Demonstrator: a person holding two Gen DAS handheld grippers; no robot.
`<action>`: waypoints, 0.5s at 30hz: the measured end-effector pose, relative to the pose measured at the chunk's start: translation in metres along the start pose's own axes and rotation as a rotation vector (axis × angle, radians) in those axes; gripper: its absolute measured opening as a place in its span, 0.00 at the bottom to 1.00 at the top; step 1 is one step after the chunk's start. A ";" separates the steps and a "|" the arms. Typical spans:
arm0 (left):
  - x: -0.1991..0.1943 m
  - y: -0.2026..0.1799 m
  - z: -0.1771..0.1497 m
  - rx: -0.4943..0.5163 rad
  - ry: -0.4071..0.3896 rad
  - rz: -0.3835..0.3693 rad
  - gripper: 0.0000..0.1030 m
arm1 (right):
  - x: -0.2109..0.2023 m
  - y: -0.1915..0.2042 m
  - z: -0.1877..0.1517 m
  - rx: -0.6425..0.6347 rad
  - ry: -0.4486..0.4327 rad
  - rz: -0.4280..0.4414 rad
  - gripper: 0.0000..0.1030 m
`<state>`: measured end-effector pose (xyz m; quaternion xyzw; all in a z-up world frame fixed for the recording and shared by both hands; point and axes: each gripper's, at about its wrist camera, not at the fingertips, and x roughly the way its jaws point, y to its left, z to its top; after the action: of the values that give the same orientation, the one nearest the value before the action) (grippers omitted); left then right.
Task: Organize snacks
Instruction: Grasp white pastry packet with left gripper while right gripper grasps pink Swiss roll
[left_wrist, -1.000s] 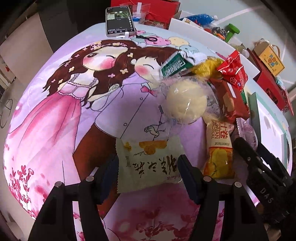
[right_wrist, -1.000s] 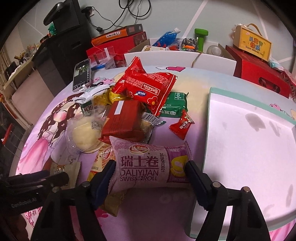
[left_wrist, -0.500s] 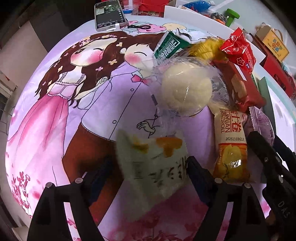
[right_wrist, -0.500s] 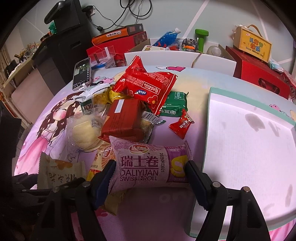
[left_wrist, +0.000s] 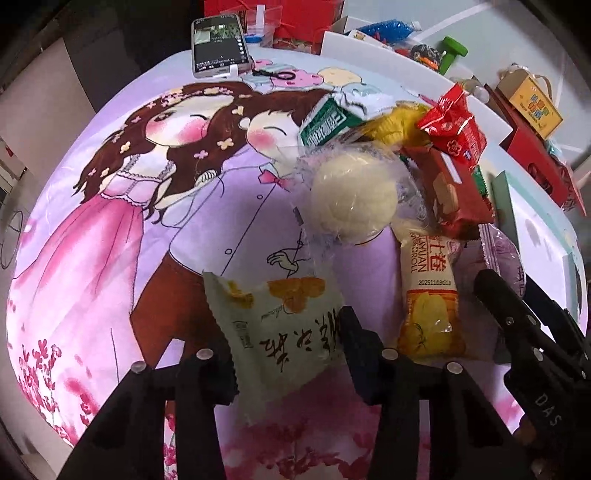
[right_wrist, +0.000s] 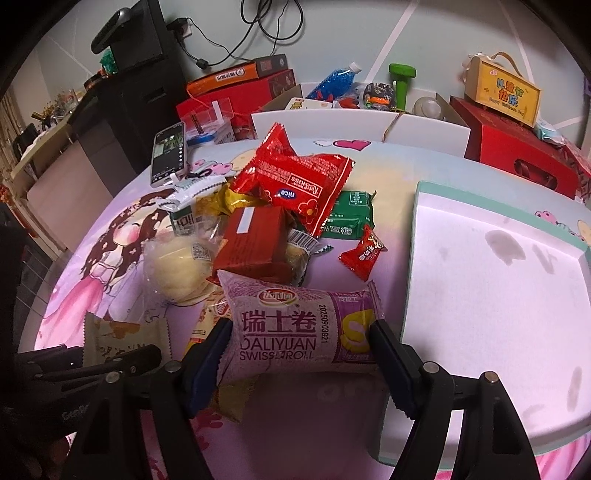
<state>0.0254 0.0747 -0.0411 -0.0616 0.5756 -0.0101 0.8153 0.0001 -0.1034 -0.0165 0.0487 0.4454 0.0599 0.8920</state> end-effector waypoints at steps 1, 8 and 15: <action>-0.004 0.000 0.000 0.000 -0.007 -0.001 0.47 | -0.003 -0.001 -0.001 0.002 -0.006 0.005 0.75; -0.028 0.005 -0.002 0.003 -0.041 -0.010 0.46 | -0.017 -0.003 0.002 0.020 -0.031 0.028 0.75; -0.050 0.001 -0.006 0.011 -0.080 -0.027 0.32 | -0.030 -0.003 0.004 0.024 -0.054 0.049 0.71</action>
<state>0.0027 0.0795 0.0034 -0.0653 0.5414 -0.0216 0.8379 -0.0144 -0.1113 0.0089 0.0718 0.4206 0.0754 0.9012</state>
